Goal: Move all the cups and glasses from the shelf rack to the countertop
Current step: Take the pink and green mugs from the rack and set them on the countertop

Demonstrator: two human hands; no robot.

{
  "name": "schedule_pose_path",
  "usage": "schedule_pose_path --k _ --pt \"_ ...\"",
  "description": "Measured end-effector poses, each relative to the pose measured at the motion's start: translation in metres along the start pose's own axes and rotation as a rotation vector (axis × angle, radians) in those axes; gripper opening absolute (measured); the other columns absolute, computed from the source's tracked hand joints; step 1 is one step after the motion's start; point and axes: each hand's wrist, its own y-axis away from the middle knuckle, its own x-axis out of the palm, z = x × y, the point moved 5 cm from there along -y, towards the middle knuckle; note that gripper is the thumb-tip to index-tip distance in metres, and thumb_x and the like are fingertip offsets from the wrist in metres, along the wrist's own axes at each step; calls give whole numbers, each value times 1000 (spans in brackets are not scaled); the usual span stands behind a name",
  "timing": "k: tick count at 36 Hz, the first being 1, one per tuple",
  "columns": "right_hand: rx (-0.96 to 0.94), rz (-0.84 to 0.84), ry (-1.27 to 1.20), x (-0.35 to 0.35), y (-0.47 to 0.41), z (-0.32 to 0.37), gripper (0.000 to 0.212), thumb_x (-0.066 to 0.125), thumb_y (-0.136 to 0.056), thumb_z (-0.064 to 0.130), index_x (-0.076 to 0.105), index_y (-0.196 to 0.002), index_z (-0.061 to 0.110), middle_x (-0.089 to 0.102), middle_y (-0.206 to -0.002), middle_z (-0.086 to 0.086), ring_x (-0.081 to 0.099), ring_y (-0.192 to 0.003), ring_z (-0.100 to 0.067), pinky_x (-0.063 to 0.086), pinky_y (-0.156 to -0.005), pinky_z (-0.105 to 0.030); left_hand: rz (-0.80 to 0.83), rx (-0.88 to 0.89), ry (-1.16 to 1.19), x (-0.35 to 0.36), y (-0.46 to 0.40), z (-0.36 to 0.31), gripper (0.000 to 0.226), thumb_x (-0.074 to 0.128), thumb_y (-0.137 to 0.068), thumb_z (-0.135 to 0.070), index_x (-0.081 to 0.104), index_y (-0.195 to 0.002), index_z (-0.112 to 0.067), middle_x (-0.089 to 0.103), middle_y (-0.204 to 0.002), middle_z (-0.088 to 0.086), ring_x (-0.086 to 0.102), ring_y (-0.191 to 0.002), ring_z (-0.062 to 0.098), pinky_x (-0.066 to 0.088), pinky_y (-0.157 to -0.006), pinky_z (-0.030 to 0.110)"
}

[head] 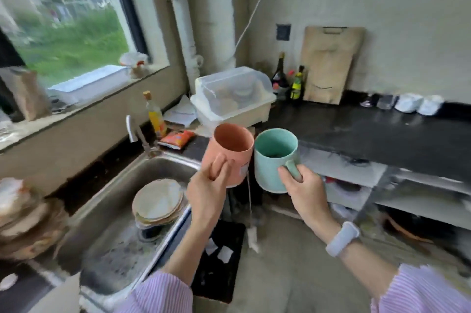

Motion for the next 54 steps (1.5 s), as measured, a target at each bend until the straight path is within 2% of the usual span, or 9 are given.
schedule_pose_path --k 5,8,13,18,23,26,30,39,54 --pt "103 -233 130 -80 -31 -53 41 66 -82 28 41 -51 16 42 -44 6 39 -47 -9 31 -45 -19 185 56 32 117 -13 -19 31 64 -77 -49 64 -76 -18 68 -77 -18 57 -86 -3 36 -53 20" --pt "159 -316 191 -122 -51 -80 35 64 -83 30 48 -57 12 47 -49 6 42 -49 -10 33 -45 -18 301 102 24 186 -20 -32 30 56 -74 -60 64 -71 -31 68 -64 -15 59 -67 4 44 -57 21" --pt "226 -435 245 -183 -89 -121 45 61 -85 28 44 -63 -7 43 -56 -11 36 -55 -18 28 -49 -29 488 118 47 300 -31 -48 27 57 -81 -56 58 -66 -33 66 -68 -10 63 -71 11 53 -70 35" --pt "303 -541 272 -230 -154 -155 38 60 -87 26 44 -57 10 45 -53 -2 40 -53 -17 30 -46 -21 615 149 97 404 -63 -77 35 58 -79 -54 50 -56 -29 58 -57 -9 51 -54 3 37 -50 25" --pt "357 -605 282 -270 -228 -182 37 60 -87 30 44 -56 17 48 -54 4 45 -53 -10 33 -44 -17 726 207 93 503 -104 -115 30 57 -81 -53 63 -84 -24 69 -81 1 65 -74 19 55 -70 37" --pt "383 -669 279 -295 -265 -198 43 62 -85 29 38 -51 19 43 -51 4 41 -52 -12 32 -48 -25 766 233 118 553 -119 -136 23 58 -81 -51 60 -80 -28 68 -80 0 64 -74 20 54 -70 36" --pt "414 -722 302 -320 -305 -225 43 62 -84 29 38 -50 21 44 -50 9 42 -50 -8 33 -41 -14 801 220 153 612 -132 -146 19 60 -82 -48 58 -84 -30 64 -81 -6 61 -72 13 49 -63 25" --pt "505 -596 205 -349 -402 -318 25 58 -87 33 54 -69 17 57 -71 4 57 -69 -9 37 -50 -13 808 47 112 738 -163 -117 17 62 -82 -45 58 -85 -28 63 -85 -6 61 -73 9 48 -66 24" --pt "624 -271 198 -369 -564 -497 40 58 -88 27 40 -57 10 47 -59 -1 47 -60 -14 36 -45 -13 596 -271 -116 907 -227 -19 21 63 -80 -46 58 -86 -27 62 -86 -6 61 -75 13 48 -68 25"
